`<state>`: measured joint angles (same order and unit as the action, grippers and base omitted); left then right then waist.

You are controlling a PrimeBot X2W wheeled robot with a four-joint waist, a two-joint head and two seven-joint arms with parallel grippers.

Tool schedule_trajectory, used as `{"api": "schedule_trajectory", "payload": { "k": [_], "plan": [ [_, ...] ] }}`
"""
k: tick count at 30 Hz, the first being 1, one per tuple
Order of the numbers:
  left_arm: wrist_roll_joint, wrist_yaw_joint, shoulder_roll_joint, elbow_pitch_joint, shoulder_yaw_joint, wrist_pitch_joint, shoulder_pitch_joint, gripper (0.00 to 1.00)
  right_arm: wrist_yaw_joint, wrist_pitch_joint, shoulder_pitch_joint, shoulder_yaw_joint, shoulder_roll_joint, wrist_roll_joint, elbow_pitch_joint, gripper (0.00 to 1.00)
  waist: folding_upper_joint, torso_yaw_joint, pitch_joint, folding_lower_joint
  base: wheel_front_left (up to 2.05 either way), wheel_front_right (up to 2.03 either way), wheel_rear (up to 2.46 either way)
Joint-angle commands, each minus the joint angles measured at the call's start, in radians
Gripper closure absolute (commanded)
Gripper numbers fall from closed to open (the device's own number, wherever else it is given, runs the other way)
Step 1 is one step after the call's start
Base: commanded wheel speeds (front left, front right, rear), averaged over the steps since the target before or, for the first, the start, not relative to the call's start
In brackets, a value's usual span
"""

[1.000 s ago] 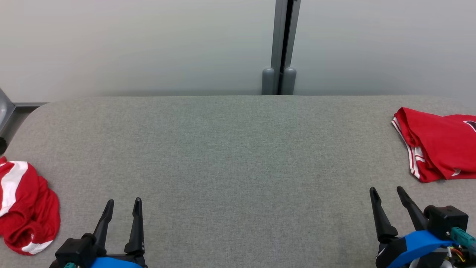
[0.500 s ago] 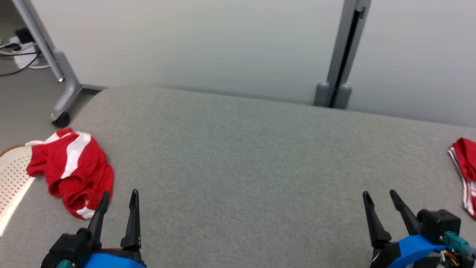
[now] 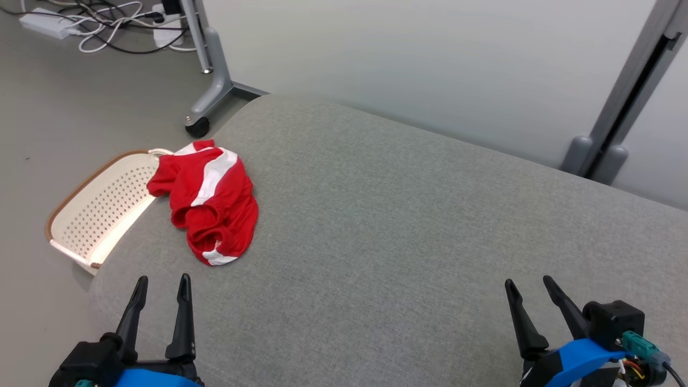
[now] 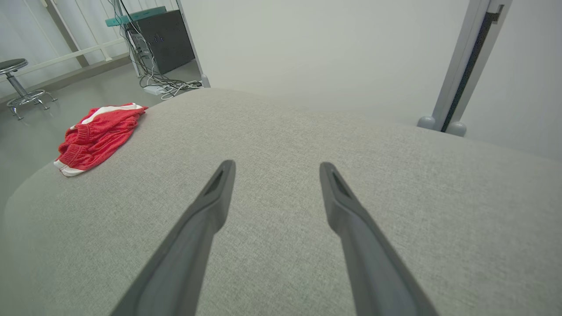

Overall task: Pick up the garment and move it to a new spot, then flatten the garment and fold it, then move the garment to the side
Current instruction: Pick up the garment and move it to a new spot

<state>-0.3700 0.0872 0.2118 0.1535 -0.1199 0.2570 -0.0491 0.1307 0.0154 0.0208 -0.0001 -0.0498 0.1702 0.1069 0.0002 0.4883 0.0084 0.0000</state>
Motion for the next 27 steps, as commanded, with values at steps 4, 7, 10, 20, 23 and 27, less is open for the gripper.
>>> {"api": "schedule_trajectory", "payload": {
  "k": [4,7,10,20,23,27],
  "plan": [
    [-0.013,-0.012,0.001,-0.008,0.011,0.001,-0.016,0.0,0.0,0.001,-0.018,0.015,-0.002,0.006,0.002,0.0,-0.0002,0.036,0.021,0.0,0.0,0.0,0.0],
    [-0.018,-0.018,0.002,-0.015,0.024,0.003,-0.029,0.0,0.0,0.005,-0.024,0.023,-0.002,0.006,0.005,0.0,-0.0002,0.038,0.027,0.0,0.0,0.0,0.0],
    [-0.022,-0.02,0.003,-0.024,0.031,0.004,-0.028,0.0,0.0,0.005,-0.03,0.024,-0.002,0.002,0.009,0.0,-0.0002,0.039,0.031,0.0,0.0,0.0,0.0],
    [-0.06,-0.021,0.025,-0.059,0.066,-0.017,0.026,0.0,0.0,0.003,-0.027,0.021,-0.002,0.007,0.008,0.0,-0.0002,0.029,0.041,0.0,0.0,0.0,0.0],
    [-0.078,-0.018,0.056,-0.093,0.087,-0.051,0.063,0.0,0.0,0.0,-0.034,0.022,-0.002,0.008,0.002,0.0,-0.0002,0.013,0.055,0.0,0.0,0.0,0.0],
    [-0.147,-0.008,0.101,-0.139,0.13,-0.133,0.134,0.0,0.0,0.0,-0.041,0.018,-0.002,0.003,-0.006,0.0,-0.0002,-0.013,0.087,0.0,0.0,0.0,0.0]
  ]
}}
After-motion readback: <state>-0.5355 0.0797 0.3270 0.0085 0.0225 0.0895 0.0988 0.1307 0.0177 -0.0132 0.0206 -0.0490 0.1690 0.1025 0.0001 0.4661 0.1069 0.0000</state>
